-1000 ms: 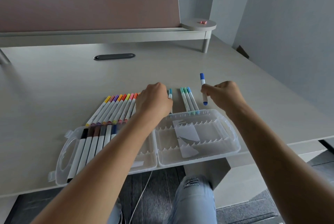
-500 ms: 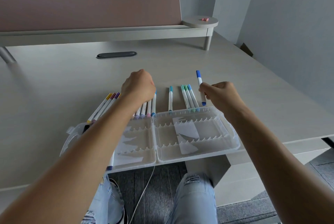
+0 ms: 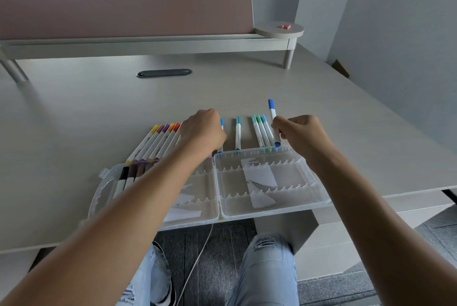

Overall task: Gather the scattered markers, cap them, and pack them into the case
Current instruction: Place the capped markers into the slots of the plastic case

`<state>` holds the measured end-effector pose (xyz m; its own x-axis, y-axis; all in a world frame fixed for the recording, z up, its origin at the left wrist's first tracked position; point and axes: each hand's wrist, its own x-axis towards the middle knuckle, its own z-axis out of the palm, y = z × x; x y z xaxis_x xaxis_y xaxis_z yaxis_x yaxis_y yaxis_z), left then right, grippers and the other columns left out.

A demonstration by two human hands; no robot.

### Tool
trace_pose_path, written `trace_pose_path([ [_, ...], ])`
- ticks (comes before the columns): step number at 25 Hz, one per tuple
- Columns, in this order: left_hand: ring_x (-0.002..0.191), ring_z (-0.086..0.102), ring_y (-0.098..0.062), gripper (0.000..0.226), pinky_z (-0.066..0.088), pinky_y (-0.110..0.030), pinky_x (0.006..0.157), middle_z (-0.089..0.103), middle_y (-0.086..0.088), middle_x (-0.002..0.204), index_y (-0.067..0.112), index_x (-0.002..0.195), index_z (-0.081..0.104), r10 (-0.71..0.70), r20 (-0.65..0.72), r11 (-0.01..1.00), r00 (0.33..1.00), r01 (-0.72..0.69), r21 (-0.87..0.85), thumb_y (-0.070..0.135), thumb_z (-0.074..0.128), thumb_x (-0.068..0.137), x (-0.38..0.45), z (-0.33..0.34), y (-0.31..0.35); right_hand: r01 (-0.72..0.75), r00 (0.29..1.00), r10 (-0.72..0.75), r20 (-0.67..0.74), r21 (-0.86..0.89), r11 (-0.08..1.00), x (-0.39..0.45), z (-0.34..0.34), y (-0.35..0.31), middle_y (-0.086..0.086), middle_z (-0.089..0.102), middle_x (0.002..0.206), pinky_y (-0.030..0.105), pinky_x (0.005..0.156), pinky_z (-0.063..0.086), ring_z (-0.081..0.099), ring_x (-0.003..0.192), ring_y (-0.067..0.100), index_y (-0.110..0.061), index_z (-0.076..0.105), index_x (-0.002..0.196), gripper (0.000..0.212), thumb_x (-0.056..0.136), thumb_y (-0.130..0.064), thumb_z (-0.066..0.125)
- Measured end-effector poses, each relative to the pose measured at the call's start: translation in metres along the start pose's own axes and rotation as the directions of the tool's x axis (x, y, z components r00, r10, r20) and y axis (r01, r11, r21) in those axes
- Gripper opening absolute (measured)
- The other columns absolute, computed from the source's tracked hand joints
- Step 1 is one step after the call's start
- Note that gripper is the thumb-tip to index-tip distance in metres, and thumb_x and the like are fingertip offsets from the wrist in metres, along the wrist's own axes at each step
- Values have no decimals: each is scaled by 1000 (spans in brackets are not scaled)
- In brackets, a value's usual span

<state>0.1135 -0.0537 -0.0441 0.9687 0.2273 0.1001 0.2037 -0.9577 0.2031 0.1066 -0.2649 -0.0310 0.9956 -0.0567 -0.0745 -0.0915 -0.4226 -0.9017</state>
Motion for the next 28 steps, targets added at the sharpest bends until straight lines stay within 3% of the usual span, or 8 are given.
trace_pose_path([
  [3,73,54,-28,15,37,-32,62,51,-3,74,13,87,55,12,-6,998,1000,-12,64,18,69,83,-5,1,12,-5,1000,5,-12,4,1000,-3,-2,4,13,44,73,28,49,22,27,57,18,17,65,95,51,84,-33,68],
  [5,74,53,-28,12,38,-33,65,51,-4,76,13,89,56,17,-13,998,1000,-16,64,17,67,85,-8,-3,18,3,1000,-3,-20,23,1000,-7,-2,5,14,51,68,30,54,29,36,62,23,13,69,86,45,82,-31,68],
  [9,63,50,-23,26,34,-29,57,43,0,66,13,79,52,-49,-93,983,994,31,-182,32,64,91,-26,-22,20,6,1000,-7,14,38,999,-24,3,-2,9,76,69,23,51,41,58,55,13,-2,76,75,30,88,-25,64],
  [12,47,41,-13,34,24,-27,46,47,1,56,11,67,51,-143,-172,914,975,64,-401,31,61,92,-67,-27,0,8,997,-11,82,33,999,-43,17,-11,8,76,71,26,54,46,55,47,8,-4,76,80,25,93,-21,62],
  [14,48,49,-11,31,33,-27,45,55,3,57,10,70,59,-164,-202,879,966,50,-473,29,61,94,-100,-24,-21,25,991,-28,127,24,999,-60,31,-14,11,76,72,31,57,48,55,52,13,-2,76,82,24,94,-18,62],
  [19,67,63,-11,16,49,-28,57,71,6,81,20,93,73,-293,-269,817,918,94,-569,30,61,97,-157,-34,-84,159,967,-131,220,-118,980,-102,88,-22,0,72,66,22,51,50,60,50,7,-9,75,93,15,96,-22,68],
  [23,70,65,-15,19,54,-34,68,73,7,80,22,103,77,-397,-265,739,879,134,-661,29,61,95,-184,-40,-124,306,942,-245,231,-283,909,-124,124,-27,-5,73,82,22,59,49,68,69,9,-19,67,114,23,95,-31,70],
  [28,75,65,-18,19,50,-32,72,68,12,72,20,102,77,-431,-264,705,863,139,-695,27,63,93,-201,-44,-151,380,924,-314,218,-425,822,-144,148,-27,-12,69,78,27,67,51,66,76,9,-24,70,112,23,93,-38,66],
])
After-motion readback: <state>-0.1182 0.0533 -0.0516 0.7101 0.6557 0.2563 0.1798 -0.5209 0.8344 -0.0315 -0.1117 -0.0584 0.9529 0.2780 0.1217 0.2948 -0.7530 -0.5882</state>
